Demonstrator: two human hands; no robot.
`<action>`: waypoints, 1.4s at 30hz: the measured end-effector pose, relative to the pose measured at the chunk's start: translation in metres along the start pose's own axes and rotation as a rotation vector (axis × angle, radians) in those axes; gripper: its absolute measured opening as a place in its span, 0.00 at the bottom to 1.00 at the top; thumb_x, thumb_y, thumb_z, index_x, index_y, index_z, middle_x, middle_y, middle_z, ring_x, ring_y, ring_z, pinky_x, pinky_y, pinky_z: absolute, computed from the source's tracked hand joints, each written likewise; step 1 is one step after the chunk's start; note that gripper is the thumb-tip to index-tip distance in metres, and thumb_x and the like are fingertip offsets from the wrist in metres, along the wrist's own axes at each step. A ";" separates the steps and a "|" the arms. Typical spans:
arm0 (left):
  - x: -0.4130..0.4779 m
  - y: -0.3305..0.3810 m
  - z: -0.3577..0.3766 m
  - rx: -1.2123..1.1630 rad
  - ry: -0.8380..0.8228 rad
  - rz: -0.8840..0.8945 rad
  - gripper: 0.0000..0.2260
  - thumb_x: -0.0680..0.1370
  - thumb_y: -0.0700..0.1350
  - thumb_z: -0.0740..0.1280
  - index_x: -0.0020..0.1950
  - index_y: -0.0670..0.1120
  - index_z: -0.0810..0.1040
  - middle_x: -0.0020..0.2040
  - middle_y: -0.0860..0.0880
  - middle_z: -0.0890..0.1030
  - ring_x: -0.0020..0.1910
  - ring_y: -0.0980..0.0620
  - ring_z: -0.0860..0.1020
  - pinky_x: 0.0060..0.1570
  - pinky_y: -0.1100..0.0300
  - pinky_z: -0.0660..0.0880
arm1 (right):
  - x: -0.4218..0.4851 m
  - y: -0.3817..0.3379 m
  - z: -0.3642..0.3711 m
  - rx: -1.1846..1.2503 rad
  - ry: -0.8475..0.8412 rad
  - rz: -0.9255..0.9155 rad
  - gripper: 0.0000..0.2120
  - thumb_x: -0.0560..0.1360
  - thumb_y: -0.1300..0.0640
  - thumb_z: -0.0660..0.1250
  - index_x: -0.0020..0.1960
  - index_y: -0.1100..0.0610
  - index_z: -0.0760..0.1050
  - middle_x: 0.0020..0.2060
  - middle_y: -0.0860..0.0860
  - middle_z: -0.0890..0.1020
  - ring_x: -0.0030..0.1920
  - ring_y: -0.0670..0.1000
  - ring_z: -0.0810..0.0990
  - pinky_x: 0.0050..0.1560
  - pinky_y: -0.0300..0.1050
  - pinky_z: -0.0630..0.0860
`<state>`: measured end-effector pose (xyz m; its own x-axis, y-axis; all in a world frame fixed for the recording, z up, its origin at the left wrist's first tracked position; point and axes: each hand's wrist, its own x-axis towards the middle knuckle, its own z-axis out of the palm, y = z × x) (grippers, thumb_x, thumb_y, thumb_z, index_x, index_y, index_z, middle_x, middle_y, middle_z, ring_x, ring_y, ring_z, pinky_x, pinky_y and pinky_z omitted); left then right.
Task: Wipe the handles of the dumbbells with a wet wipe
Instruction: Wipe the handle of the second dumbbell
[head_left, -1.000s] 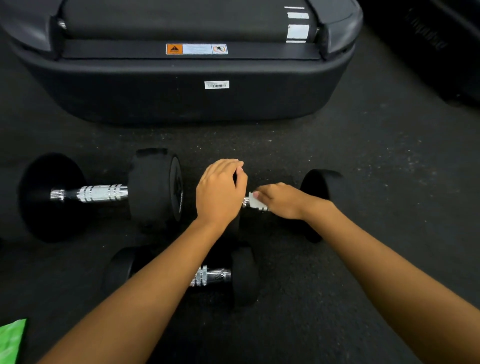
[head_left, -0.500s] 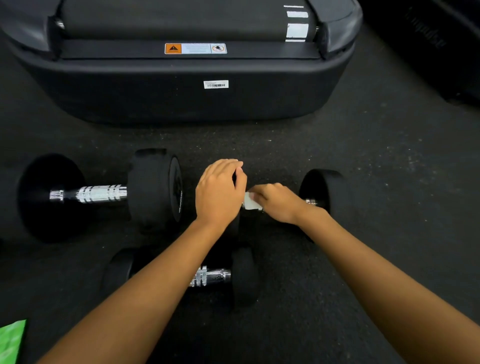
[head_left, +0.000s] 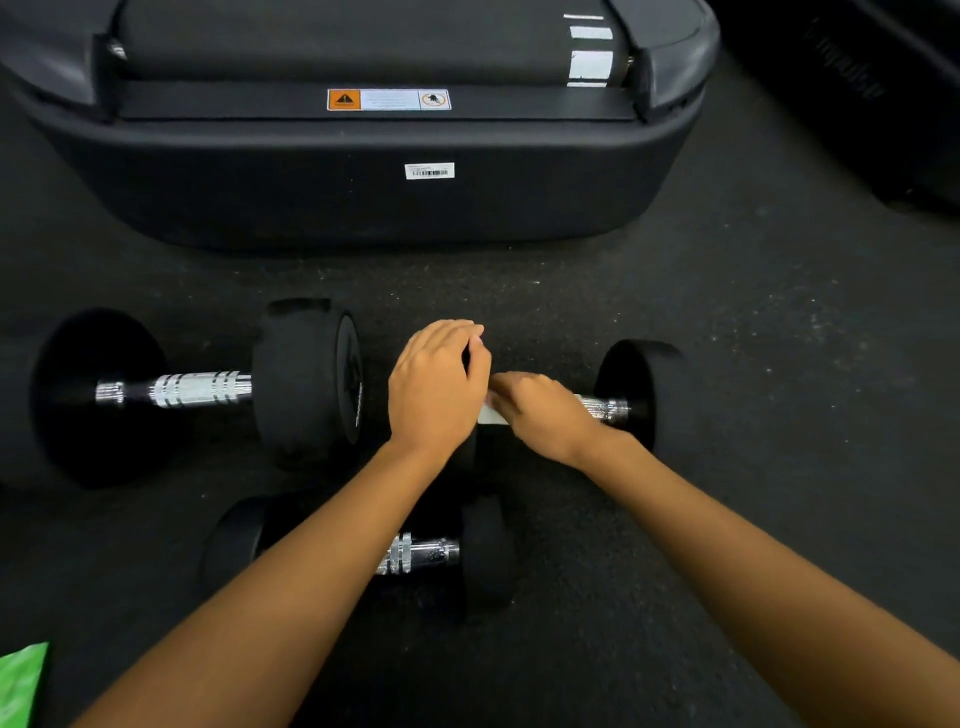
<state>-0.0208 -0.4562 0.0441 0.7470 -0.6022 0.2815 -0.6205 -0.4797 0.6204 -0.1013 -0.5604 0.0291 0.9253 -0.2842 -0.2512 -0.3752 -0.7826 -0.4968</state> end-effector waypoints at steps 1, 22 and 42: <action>-0.001 -0.001 0.000 -0.001 0.001 0.002 0.12 0.79 0.43 0.59 0.58 0.43 0.79 0.57 0.48 0.80 0.60 0.52 0.75 0.63 0.54 0.70 | -0.006 0.005 0.002 0.010 0.042 -0.043 0.14 0.79 0.55 0.59 0.62 0.57 0.72 0.58 0.54 0.78 0.59 0.54 0.75 0.61 0.47 0.70; 0.000 0.000 -0.001 -0.007 0.011 0.007 0.12 0.79 0.43 0.59 0.58 0.43 0.79 0.57 0.48 0.81 0.60 0.53 0.75 0.63 0.54 0.70 | -0.038 0.023 0.019 -0.277 0.474 -0.234 0.15 0.68 0.63 0.73 0.53 0.62 0.74 0.49 0.55 0.79 0.51 0.55 0.77 0.68 0.48 0.63; 0.001 0.000 0.000 0.012 0.007 -0.015 0.12 0.79 0.43 0.59 0.58 0.44 0.79 0.57 0.48 0.80 0.61 0.53 0.75 0.62 0.57 0.69 | 0.003 -0.004 0.005 -0.299 0.150 -0.070 0.10 0.80 0.57 0.56 0.55 0.58 0.74 0.50 0.55 0.81 0.55 0.54 0.77 0.70 0.47 0.55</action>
<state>-0.0201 -0.4571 0.0442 0.7578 -0.5903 0.2778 -0.6122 -0.4963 0.6155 -0.0970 -0.5559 0.0263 0.9545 -0.2847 -0.0891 -0.2980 -0.9246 -0.2372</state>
